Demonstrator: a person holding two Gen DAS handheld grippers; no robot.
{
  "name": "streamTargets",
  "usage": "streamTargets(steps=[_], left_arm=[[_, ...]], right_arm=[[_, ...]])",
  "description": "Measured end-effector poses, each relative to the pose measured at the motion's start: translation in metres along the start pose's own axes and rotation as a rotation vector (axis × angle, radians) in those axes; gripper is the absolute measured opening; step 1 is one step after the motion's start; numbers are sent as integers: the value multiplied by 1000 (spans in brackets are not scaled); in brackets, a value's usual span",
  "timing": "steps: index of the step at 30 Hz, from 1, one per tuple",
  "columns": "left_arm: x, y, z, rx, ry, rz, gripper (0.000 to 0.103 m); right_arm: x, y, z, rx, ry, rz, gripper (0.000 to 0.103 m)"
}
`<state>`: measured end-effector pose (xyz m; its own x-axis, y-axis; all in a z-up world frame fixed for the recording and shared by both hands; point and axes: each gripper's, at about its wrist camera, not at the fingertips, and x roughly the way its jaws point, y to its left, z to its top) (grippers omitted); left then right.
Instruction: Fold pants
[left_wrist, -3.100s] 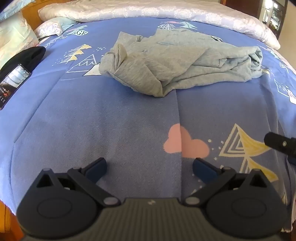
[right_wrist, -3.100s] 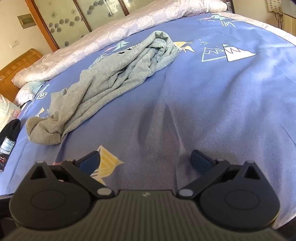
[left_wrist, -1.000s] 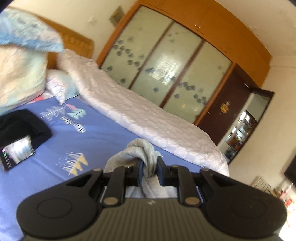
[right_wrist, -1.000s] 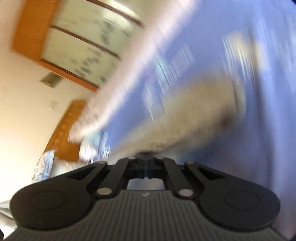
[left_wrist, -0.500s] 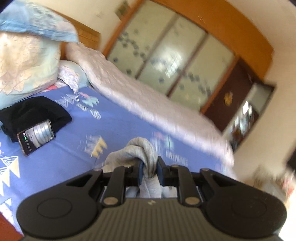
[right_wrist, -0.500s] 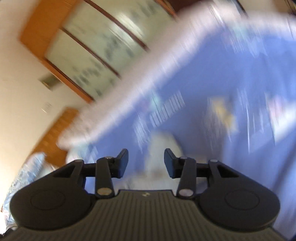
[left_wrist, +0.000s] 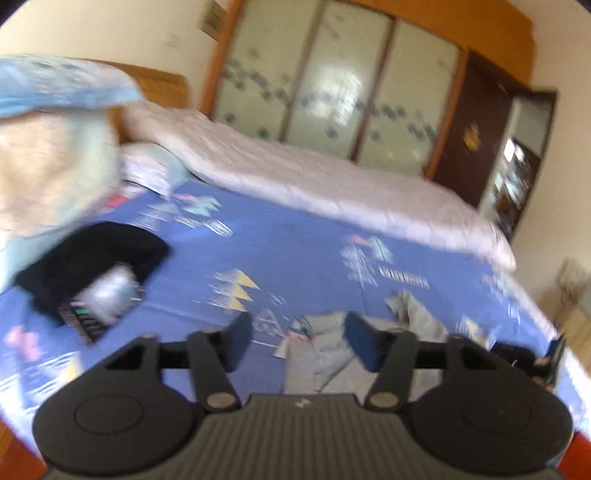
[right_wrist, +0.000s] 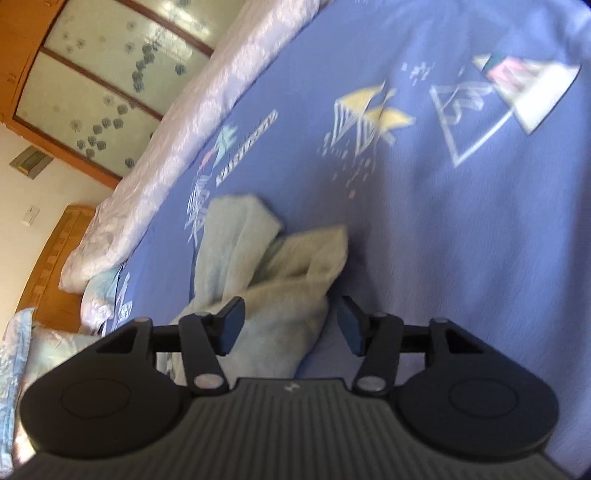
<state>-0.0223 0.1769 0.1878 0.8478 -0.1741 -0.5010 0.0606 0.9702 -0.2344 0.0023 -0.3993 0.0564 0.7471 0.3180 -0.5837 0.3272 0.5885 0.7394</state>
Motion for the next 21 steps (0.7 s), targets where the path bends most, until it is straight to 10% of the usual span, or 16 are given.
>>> streamTargets(steps=[8,11,12,15,17,21], left_arm=[[216,-13,-34,18,270,30,76],[257,-15,-50,-31,364,17,40],[262,-19,-55,-33,391,6,20],[242,-25,-55,-8,349,3,15],[213,-20,-41,-60,296,-37,14],[136,-14,-9,-124,143,-123,14]], right_arm=[[45,-25,4,45,2,-16,62],[57,-29,12,82,16,-9,63],[62,-28,14,88,20,-10,63],[78,-22,16,74,38,8,60],[89,-14,17,44,78,21,5],[59,-1,22,38,-36,71,6]])
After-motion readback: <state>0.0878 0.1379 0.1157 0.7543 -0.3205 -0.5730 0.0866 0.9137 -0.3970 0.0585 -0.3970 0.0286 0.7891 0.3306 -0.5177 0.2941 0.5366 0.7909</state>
